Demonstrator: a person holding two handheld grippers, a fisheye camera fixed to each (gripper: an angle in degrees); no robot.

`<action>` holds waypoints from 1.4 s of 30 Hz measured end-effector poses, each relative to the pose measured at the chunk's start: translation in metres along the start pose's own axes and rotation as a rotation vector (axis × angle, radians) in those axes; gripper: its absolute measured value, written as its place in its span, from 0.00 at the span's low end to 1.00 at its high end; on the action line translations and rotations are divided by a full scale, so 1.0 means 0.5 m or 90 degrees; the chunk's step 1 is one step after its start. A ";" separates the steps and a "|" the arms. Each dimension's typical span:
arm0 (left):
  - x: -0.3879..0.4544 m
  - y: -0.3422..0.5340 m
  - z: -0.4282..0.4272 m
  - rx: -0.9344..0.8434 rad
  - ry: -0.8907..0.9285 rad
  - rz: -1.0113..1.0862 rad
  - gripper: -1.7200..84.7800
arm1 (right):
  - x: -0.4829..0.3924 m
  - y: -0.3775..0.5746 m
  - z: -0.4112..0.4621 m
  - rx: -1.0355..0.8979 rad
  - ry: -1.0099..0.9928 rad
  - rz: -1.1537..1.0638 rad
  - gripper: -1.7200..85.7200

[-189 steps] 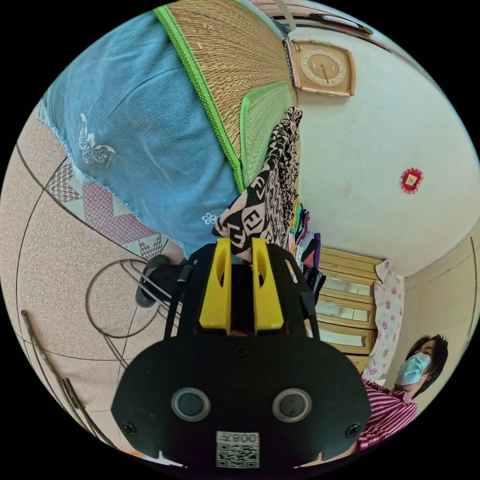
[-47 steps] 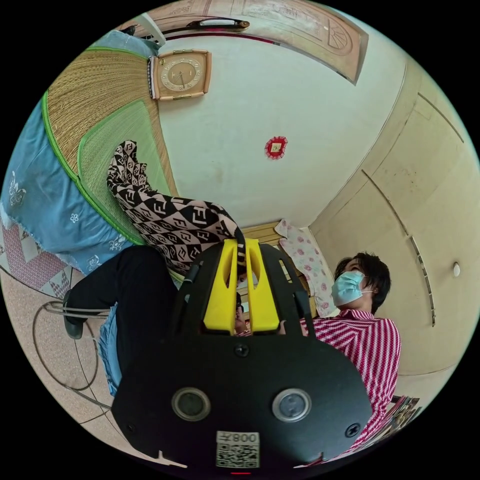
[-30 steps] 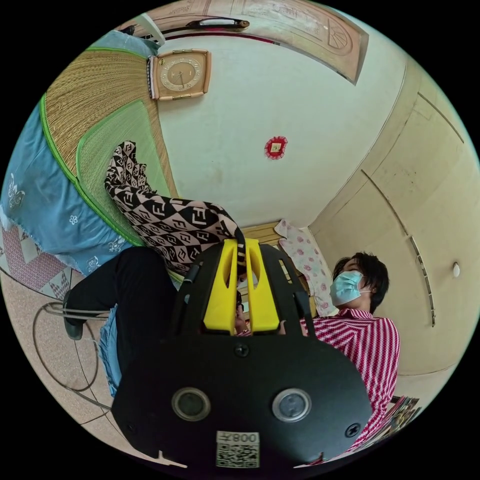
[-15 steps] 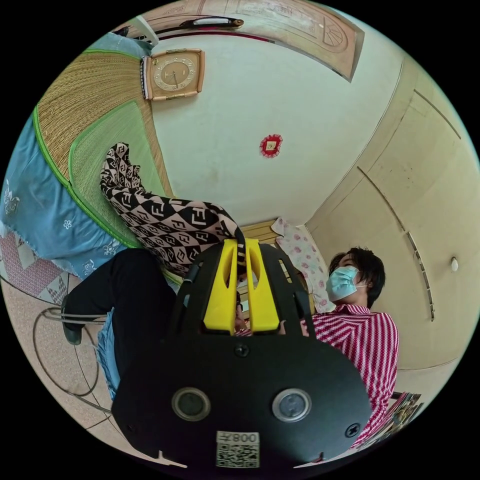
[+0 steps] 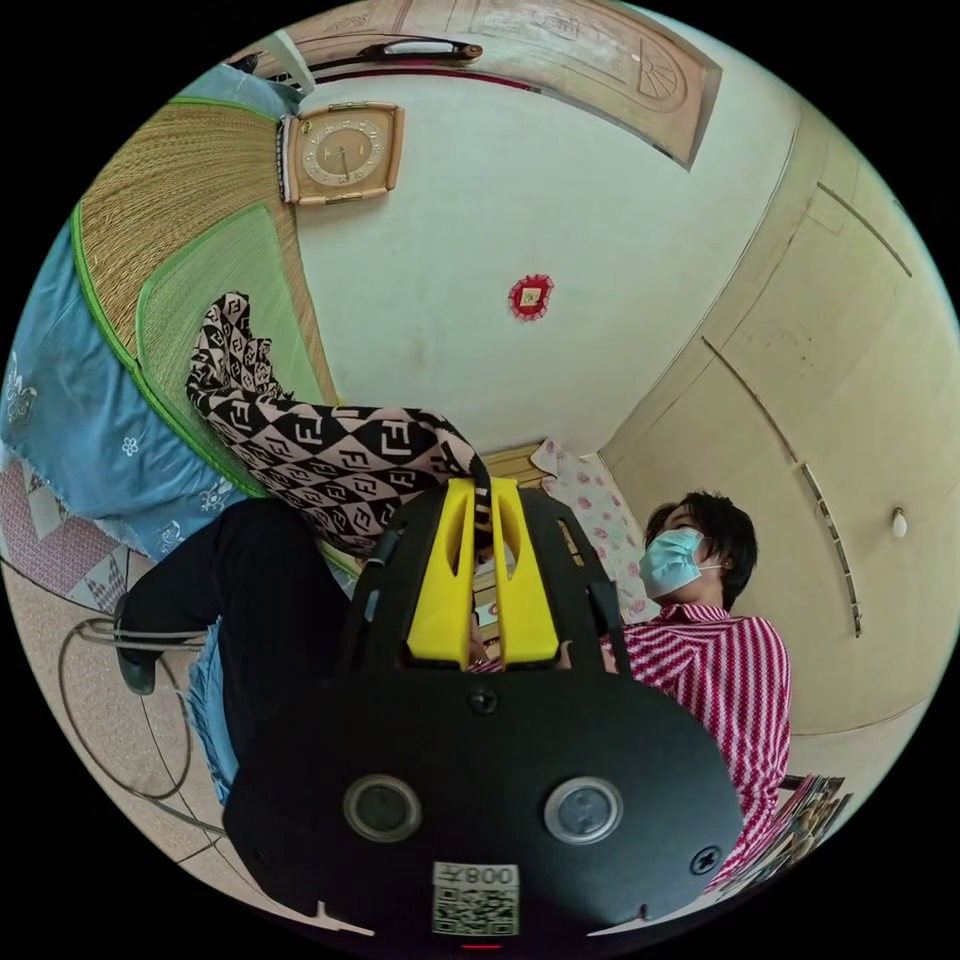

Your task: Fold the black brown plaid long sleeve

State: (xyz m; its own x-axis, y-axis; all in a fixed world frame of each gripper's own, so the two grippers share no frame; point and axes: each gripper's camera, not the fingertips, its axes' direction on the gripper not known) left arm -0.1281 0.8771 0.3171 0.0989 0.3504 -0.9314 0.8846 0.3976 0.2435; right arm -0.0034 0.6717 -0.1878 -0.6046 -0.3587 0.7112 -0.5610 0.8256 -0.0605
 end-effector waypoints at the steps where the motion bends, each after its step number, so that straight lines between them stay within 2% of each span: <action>1: 0.004 0.000 0.003 0.001 0.001 0.000 0.05 | 0.004 -0.004 0.001 0.003 -0.002 0.001 0.04; 24: 0.182 -0.127 0.194 0.019 -0.012 -0.006 0.05 | 0.128 -0.219 0.073 -0.002 0.028 0.023 0.04; 42: 0.263 -0.333 0.420 0.082 -0.133 -0.099 0.05 | 0.427 -0.535 0.222 -0.062 0.076 0.158 0.04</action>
State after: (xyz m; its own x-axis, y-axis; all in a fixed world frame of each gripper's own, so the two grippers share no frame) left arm -0.1668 0.6787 0.0970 0.0366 0.1061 -0.9937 0.9460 0.3169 0.0687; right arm -0.0452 0.3258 -0.0973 -0.6431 -0.0913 0.7603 -0.3431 0.9220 -0.1795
